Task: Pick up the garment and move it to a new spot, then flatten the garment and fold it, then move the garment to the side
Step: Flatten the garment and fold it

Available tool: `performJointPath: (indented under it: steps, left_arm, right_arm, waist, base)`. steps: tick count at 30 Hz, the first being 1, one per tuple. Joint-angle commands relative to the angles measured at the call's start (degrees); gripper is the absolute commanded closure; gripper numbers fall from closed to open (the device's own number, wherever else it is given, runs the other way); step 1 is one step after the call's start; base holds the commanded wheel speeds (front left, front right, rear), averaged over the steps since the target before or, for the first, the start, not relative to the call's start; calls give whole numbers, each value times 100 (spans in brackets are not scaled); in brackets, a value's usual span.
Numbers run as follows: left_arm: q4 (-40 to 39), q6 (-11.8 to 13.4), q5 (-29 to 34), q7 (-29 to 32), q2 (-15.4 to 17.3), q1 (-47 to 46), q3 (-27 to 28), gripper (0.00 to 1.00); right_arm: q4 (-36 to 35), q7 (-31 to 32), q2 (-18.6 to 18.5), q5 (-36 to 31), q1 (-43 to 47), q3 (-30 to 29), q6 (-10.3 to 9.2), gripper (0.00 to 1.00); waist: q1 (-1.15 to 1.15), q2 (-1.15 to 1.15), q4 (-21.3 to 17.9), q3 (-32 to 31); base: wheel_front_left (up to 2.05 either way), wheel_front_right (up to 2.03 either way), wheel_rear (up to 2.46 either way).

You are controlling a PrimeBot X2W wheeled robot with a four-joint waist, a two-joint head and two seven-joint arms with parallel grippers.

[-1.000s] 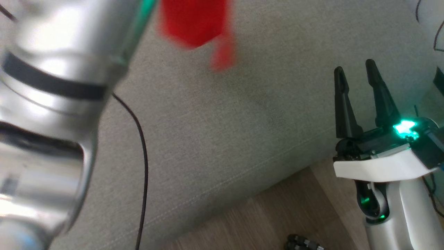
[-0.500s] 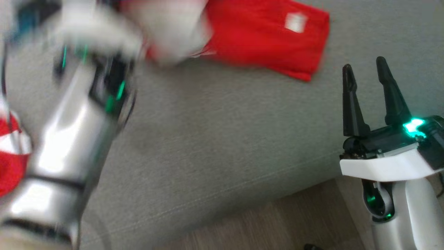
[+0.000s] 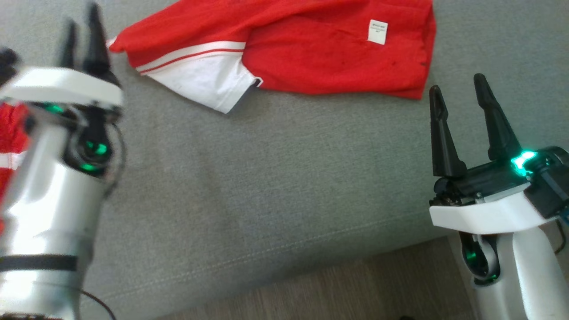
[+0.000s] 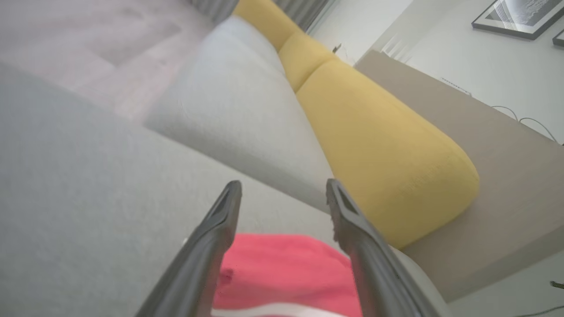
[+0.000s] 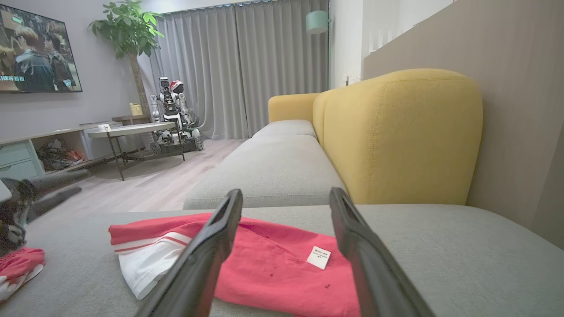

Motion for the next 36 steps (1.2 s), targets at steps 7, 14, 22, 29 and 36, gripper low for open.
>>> performJointPath:
  steps: [7, 14, 22, 29, 36]
  left_arm:
    - [-2556, 371, 2826, -69, -489, 1801, 1605, 0]
    - [-2415, -97, 4000, -69, -1116, 2852, 840, 0]
    - [-1214, 19, 4283, -70, -1178, 2170, -118, 0]
    - [-5, 563, 4191, -70, -1180, 1242, -692, 0]
    - [516, 923, 4326, -70, -1181, 620, -650, 89]
  right_arm:
    - [-208, -36, -17, -53, 0, 62, 0, 0]
    - [-201, -36, -17, -189, -81, 130, 0, 0]
    - [-165, -36, -17, -242, -153, 217, 0, 0]
    - [-153, -36, -17, -230, -202, 324, 0, 0]
    - [-184, -36, -17, -198, -237, 364, 0, 0]
  waist:
    - [0, 0, 225, 217]
    - [0, 0, 378, 364]
    - [0, 0, 321, 400]
    - [0, 0, 121, 414]
    - [0, 0, -14, 504]
  base:
    - [0, 0, 0]
    - [0, 0, 0]
    - [0, 0, 0]
    - [0, 0, 0]
    - [0, 0, 0]
